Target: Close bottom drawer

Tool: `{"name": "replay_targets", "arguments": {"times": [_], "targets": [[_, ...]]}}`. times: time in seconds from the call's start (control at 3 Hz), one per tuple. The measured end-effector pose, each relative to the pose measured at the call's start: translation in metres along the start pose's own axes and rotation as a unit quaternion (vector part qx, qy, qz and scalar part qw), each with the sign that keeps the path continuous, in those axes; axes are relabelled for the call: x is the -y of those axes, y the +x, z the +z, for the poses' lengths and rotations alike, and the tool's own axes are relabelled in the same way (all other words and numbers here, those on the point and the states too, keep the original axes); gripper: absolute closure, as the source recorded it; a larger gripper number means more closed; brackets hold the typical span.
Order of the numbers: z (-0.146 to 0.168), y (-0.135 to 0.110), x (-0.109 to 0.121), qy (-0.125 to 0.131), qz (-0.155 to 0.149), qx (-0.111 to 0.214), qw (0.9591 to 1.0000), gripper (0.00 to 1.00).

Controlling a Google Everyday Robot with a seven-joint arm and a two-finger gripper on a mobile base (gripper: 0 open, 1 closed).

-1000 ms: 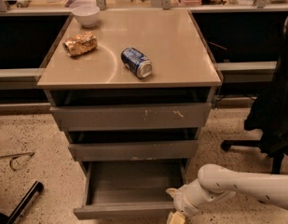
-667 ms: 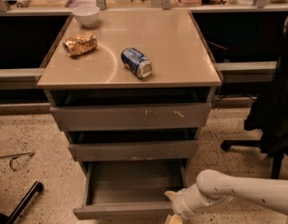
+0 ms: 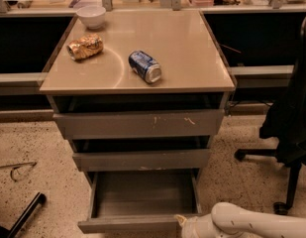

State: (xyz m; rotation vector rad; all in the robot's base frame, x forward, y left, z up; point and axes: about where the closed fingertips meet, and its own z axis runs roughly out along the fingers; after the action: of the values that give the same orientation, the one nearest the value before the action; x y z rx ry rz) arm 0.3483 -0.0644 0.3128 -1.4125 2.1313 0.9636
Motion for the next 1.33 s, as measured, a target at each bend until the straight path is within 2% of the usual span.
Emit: {"name": "replay_targets", "arguments": {"times": [0.33, 0.67, 1.0, 1.33], "targets": [[0.021, 0.015, -0.004, -0.016, -0.014, 0.019, 0.9996, 0.00], [0.021, 0.015, -0.004, -0.016, -0.014, 0.019, 0.9996, 0.00], [0.062, 0.040, -0.001, -0.050, 0.004, 0.024, 0.9984, 0.00], [0.062, 0.040, -0.001, -0.050, 0.004, 0.024, 0.9984, 0.00]]}}
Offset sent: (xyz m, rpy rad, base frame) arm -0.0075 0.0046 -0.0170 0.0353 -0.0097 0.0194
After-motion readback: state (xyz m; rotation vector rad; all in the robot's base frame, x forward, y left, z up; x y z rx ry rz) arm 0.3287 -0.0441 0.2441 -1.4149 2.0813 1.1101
